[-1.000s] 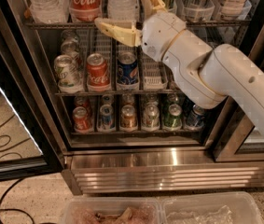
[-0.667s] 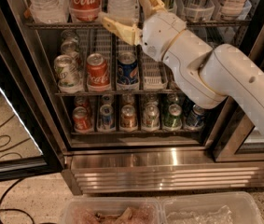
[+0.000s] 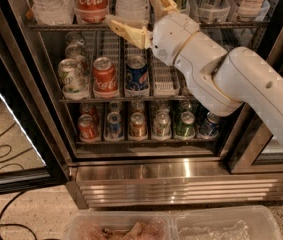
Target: Pick water bottle from top shelf of fridge
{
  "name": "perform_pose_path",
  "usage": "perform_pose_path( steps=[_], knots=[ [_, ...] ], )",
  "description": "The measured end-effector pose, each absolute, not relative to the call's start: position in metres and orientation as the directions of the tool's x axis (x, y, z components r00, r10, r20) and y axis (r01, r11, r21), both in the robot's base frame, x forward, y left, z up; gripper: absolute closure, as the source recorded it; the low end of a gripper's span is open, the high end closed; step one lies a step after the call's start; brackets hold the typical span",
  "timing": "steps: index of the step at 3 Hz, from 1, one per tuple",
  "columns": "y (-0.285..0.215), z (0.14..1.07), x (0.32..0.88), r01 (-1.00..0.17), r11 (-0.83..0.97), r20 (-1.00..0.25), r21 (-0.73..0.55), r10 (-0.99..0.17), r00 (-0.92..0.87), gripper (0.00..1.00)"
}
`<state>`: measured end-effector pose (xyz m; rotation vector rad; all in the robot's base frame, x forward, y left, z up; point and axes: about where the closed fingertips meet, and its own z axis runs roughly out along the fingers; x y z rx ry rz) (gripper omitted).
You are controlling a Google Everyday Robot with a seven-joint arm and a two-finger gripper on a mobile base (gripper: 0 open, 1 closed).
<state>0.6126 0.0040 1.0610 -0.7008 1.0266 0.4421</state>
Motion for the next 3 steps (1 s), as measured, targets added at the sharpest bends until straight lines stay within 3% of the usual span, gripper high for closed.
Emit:
perform_pose_path(
  steps=[1, 3],
  knots=[
    [0.002, 1.057, 0.616, -0.627, 0.713, -0.890, -0.316, 0.006, 0.455, 0.21],
    [-0.007, 1.056, 0.631, -0.565, 0.762, -0.880, -0.317, -0.014, 0.474, 0.21]
  ],
)
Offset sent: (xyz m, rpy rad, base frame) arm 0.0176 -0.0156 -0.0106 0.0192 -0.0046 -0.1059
